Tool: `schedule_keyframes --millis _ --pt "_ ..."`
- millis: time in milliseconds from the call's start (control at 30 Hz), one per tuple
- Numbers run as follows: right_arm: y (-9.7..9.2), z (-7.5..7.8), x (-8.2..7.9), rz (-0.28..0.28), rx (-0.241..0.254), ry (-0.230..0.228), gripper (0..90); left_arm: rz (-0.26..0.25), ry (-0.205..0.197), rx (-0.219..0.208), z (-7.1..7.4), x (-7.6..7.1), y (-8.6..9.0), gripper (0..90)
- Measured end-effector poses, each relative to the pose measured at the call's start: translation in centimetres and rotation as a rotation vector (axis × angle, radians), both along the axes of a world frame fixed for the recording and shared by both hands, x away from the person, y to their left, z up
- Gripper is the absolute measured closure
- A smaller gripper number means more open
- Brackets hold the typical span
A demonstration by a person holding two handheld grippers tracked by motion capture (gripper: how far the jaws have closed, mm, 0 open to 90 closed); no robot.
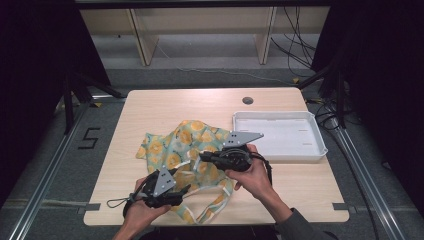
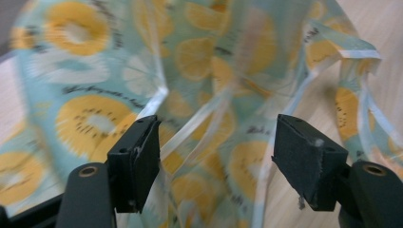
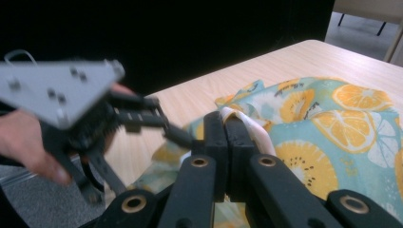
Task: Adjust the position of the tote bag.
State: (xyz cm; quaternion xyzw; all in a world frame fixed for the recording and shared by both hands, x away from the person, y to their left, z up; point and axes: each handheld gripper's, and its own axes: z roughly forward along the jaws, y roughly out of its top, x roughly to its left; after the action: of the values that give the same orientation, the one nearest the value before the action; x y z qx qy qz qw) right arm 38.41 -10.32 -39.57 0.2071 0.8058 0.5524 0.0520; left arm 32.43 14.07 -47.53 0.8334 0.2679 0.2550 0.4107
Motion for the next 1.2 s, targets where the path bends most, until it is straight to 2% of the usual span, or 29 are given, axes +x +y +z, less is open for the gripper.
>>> schedule_keyframes --millis 100,167,200,233,267,300,367,400,433,467,500,567,600,633,667,733,767,800,833,867,967,1000,1033,1067,1100,1133,1200 --pt "0.0 0.1 0.2 0.000 0.015 -0.002 90.0 -0.015 0.016 0.012 -0.6 0.6 -1.0 31.3" --pt "0.0 -0.1 0.4 -0.003 0.017 -0.009 90.0 -0.029 0.037 -0.016 -1.4 1.7 -2.4 29.2" --pt "0.0 -0.1 0.3 -0.004 0.010 0.008 90.0 -0.025 0.051 -0.036 -1.6 2.1 -2.8 29.0" --pt "0.0 -0.1 0.3 -0.003 0.012 0.008 90.0 -0.025 0.051 -0.036 -1.6 2.1 -2.8 29.0" --pt "0.1 -0.2 0.3 0.000 0.013 0.004 90.0 -0.037 0.057 -0.030 -1.9 2.5 -3.4 31.5" --pt "0.1 -0.2 0.3 -0.003 0.014 -0.008 90.0 -0.044 0.046 -0.048 -2.1 2.6 -3.7 39.6" --pt "0.1 -0.2 0.3 -0.008 0.007 -0.002 90.0 -0.068 0.038 -0.049 -2.0 2.6 -3.6 56.6" --pt "0.0 -0.2 0.3 -0.004 0.001 0.016 90.0 -0.074 0.035 -0.042 -1.8 2.5 -3.4 67.7" --pt "-0.1 -0.3 0.3 -0.008 0.000 0.016 90.0 -0.068 0.042 -0.071 -1.6 2.3 -3.3 73.7" --pt "-0.3 -0.3 0.4 -0.016 -0.019 -0.002 89.8 -0.073 0.033 -0.066 -1.2 2.2 -2.8 81.1" --pt "-0.5 -0.4 0.4 -0.029 -0.034 -0.002 89.3 -0.082 0.030 -0.067 -0.8 2.1 -2.3 84.5" --pt "-0.8 -0.7 0.3 -0.046 -0.060 0.003 87.8 -0.085 0.018 -0.098 0.1 1.9 -1.4 87.1" --pt "-0.8 -0.7 0.3 -0.046 -0.060 0.003 87.8 -0.085 0.018 -0.098 0.1 1.9 -1.4 87.5" --pt "-1.1 -0.8 0.4 -0.037 -0.083 -0.021 87.1 -0.080 0.009 -0.104 0.6 1.8 -0.8 87.5" --pt "-1.4 -1.0 0.0 -0.055 -0.115 0.015 84.5 -0.073 0.001 -0.110 1.5 1.7 0.1 88.1" --pt "-1.8 -1.2 -0.1 -0.035 -0.155 -0.001 80.5 -0.068 -0.015 -0.117 2.5 1.8 0.9 88.3" --pt "-1.8 -1.2 -0.1 -0.035 -0.155 -0.001 80.5 -0.068 -0.015 -0.117 2.5 1.8 0.9 88.4" --pt "-2.2 -1.3 -0.6 -0.018 -0.199 0.025 73.8 -0.051 -0.031 -0.113 3.3 2.0 1.4 88.5" --pt "-2.4 -1.3 -1.0 -0.004 -0.233 0.030 70.1 -0.046 -0.036 -0.117 3.7 2.1 1.6 88.5" --pt "-2.5 -1.3 -1.3 0.005 -0.258 0.024 67.2 -0.047 -0.037 -0.120 4.1 2.2 1.7 88.6" --pt "-2.6 -0.4 -2.6 -0.015 -0.349 -0.060 54.3 -0.058 -0.040 -0.113 5.2 2.5 1.8 88.5" --pt "-2.6 -0.4 -2.6 -0.015 -0.349 -0.060 54.3 -0.058 -0.040 -0.113 5.2 2.5 1.8 88.5" --pt "-2.4 0.0 -2.8 -0.008 -0.339 -0.118 50.7 -0.064 -0.040 -0.109 5.6 2.6 1.7 88.5" --pt "-1.9 0.6 -3.2 -0.029 -0.329 -0.155 40.7 -0.064 -0.043 -0.112 6.3 2.8 1.6 88.5" --pt "-1.5 0.8 -3.3 -0.047 -0.328 -0.154 38.6 -0.069 -0.045 -0.114 6.6 2.9 1.6 88.4" --pt "-1.1 0.9 -3.2 -0.034 -0.334 -0.197 39.2 -0.071 -0.043 -0.115 6.9 3.1 1.6 88.4" --pt "-0.6 0.9 -3.1 -0.026 -0.345 -0.211 38.5 -0.067 -0.045 -0.116 7.2 3.3 1.6 88.4"
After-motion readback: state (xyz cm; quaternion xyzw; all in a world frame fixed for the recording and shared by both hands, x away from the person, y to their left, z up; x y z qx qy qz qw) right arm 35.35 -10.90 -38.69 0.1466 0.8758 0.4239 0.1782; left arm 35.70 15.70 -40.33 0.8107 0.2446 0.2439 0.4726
